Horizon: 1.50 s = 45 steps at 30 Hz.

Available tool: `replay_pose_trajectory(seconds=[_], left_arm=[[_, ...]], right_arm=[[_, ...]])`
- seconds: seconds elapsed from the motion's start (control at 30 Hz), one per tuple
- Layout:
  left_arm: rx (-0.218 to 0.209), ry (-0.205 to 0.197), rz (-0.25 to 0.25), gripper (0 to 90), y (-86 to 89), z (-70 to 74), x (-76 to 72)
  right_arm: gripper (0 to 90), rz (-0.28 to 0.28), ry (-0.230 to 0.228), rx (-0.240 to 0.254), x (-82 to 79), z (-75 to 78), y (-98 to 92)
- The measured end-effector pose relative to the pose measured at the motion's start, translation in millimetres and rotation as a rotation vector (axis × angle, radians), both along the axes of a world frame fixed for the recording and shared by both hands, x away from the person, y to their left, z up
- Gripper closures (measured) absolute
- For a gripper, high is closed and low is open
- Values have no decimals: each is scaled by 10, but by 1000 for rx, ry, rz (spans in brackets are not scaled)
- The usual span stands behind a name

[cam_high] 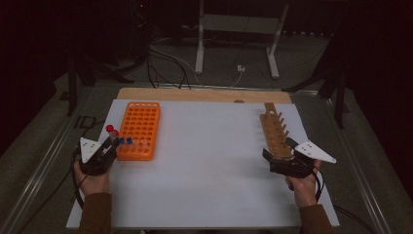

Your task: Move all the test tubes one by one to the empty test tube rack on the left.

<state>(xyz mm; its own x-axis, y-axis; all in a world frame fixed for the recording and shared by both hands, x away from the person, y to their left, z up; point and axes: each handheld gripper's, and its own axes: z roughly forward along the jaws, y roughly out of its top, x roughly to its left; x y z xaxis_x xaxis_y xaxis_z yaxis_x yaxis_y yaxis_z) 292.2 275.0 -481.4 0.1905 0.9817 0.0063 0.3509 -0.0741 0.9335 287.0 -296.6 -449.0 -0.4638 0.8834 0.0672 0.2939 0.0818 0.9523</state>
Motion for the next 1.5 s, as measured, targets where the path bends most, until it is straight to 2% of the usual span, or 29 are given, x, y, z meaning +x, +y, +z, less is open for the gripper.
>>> replay_pose_trajectory(seconds=[0.23, 0.4, 0.77, 0.9, 1.0, 1.07, 1.2, 1.37, 1.43, 1.5], left_arm=[[47, 95, -10, 752, 7, -167, -23], [81, 131, -11, 757, -24, -212, 0], [33, 143, -19, 745, 8, -223, 20], [21, 154, -5, 643, 12, -206, -8], [-23, 142, -9, 568, 40, -171, -70], [-33, 126, -9, 523, 41, -130, -123], [-74, 75, -16, 421, 46, -31, -240], [-88, 7, -71, 282, -77, 89, -349], [-118, -4, -103, 242, -147, 115, -378], [-124, -9, -128, 198, -225, 135, -396]], right_arm=[[3, 0, -4, -4, -30, 16, 5], [3, -3, -6, -3, -48, 21, -13], [4, 3, 5, -9, -80, 0, -2], [4, 10, 6, -11, -91, -7, 18], [4, 12, 6, -15, -102, -12, 23], [4, 14, 8, -17, -110, -18, 25], [4, 19, 7, -15, -117, -31, 25], [4, 27, 7, -14, -131, -45, 40], [3, 31, 7, -13, -135, -52, 48], [3, 34, 4, -17, -136, -57, 55]])
